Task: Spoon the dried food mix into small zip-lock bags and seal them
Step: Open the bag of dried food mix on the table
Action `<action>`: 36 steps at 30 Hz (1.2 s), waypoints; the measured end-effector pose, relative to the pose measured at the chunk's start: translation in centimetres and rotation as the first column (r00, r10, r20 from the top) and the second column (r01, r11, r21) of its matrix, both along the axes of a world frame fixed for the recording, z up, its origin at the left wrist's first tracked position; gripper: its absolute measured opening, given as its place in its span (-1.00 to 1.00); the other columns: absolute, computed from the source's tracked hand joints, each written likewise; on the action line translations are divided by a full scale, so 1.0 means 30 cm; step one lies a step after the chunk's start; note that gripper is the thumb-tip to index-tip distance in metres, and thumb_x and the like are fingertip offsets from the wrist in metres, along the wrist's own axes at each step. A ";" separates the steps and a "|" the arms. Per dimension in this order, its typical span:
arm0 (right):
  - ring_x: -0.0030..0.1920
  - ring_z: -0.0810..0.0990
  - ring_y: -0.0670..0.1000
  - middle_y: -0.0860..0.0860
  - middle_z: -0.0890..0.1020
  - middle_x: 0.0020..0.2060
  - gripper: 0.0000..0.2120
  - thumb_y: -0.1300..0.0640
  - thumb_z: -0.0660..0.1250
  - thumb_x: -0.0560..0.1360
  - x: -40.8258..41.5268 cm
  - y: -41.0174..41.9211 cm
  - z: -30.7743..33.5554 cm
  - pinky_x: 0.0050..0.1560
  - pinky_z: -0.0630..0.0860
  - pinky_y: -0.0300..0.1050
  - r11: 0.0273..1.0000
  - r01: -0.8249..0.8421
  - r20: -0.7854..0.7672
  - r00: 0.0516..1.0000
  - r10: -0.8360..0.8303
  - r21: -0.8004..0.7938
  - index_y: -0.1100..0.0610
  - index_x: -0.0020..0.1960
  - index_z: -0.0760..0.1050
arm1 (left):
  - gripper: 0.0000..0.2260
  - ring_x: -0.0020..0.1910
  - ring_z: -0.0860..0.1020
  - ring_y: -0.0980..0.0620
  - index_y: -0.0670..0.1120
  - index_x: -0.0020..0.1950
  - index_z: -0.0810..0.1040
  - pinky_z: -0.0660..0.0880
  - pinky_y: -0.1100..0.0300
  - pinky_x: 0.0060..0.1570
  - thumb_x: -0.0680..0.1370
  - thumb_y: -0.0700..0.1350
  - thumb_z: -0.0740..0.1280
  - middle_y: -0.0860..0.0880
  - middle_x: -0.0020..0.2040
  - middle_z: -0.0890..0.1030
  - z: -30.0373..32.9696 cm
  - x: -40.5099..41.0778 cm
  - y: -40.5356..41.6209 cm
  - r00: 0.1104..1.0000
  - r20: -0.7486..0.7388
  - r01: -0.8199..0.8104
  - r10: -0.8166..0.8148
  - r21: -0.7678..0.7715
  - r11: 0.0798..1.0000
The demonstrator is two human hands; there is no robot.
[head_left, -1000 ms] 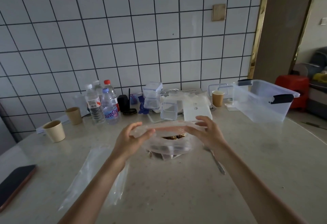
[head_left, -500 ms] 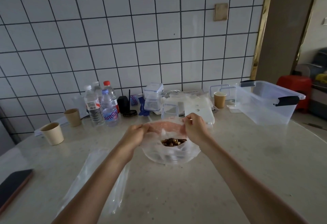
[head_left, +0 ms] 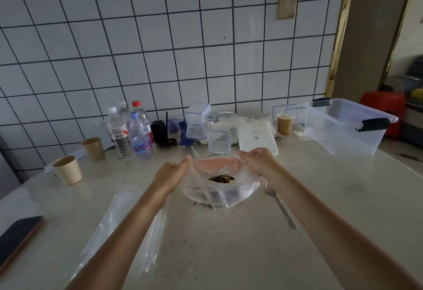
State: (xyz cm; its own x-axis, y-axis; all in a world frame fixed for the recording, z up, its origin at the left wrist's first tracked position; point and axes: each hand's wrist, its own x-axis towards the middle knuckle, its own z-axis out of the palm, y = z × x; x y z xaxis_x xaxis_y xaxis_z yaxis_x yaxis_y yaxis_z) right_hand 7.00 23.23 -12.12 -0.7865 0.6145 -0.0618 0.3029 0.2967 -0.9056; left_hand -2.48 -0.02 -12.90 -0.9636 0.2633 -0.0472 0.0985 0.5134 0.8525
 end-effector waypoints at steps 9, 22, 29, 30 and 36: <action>-0.55 0.63 0.02 0.06 0.70 -0.42 -0.49 -0.30 0.36 0.51 0.125 -0.024 -0.007 -0.46 0.51 -0.19 0.981 -0.096 0.238 0.970 0.054 0.169 0.18 -0.15 0.49 | -0.49 -0.21 0.71 0.04 -0.10 0.00 0.67 0.54 0.15 -0.22 0.61 0.34 0.25 0.00 -0.17 0.74 -0.007 0.071 -0.051 0.989 0.145 0.002 0.018 -0.134 0.991; -0.46 0.68 0.13 0.21 0.67 -0.34 -0.93 0.42 0.32 0.55 0.133 -0.042 -0.103 -0.47 0.59 -0.09 0.947 -0.035 0.085 0.994 0.065 -0.320 0.41 0.02 0.53 | -0.86 -0.09 0.73 -0.18 -0.23 0.10 0.60 0.71 -0.01 -0.13 0.68 -0.17 0.32 -0.27 -0.03 0.73 -0.043 0.133 -0.039 0.828 0.509 -0.223 -0.235 0.683 0.696; -0.30 0.74 0.16 0.21 0.73 -0.23 -0.84 0.30 0.23 0.66 0.147 -0.037 -0.124 -0.29 0.72 0.05 0.537 -0.212 -0.309 0.946 -0.098 -0.817 0.37 0.11 0.55 | -0.84 -0.02 0.75 -0.22 -0.27 0.07 0.58 0.66 -0.22 -0.01 0.69 -0.22 0.24 -0.31 0.05 0.72 -0.075 0.135 -0.044 0.768 0.502 -0.354 -0.399 0.851 0.388; -0.30 0.74 0.14 0.20 0.74 -0.22 -0.84 0.29 0.21 0.67 0.149 -0.040 -0.128 -0.23 0.73 0.05 0.480 -0.252 -0.346 0.931 -0.116 -0.840 0.34 0.09 0.55 | -0.84 -0.04 0.75 -0.22 -0.27 0.07 0.57 0.65 -0.23 -0.01 0.69 -0.22 0.23 -0.31 0.04 0.72 -0.083 0.137 -0.039 0.767 0.501 -0.369 -0.401 0.855 0.365; -0.25 0.72 0.08 0.21 0.70 -0.18 -0.77 0.28 0.12 0.71 0.139 -0.074 -0.123 -0.18 0.70 -0.06 0.297 -0.388 -0.476 0.814 -0.333 -0.872 0.31 0.00 0.52 | -0.80 0.03 0.71 -0.23 -0.33 0.08 0.56 0.66 -0.14 0.08 0.70 -0.28 0.16 -0.31 -0.01 0.72 -0.111 0.154 0.000 0.756 0.510 -0.469 -0.410 0.859 0.204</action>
State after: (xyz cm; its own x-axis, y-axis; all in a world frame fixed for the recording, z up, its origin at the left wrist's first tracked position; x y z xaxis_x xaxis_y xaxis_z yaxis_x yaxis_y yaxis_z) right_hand 11.17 21.00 -15.80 -0.9055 0.3892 -0.1689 -0.2599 -0.8235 -0.5044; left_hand 2.13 -0.04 -16.24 -0.8306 0.4904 -0.2637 -0.5552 -0.6936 0.4590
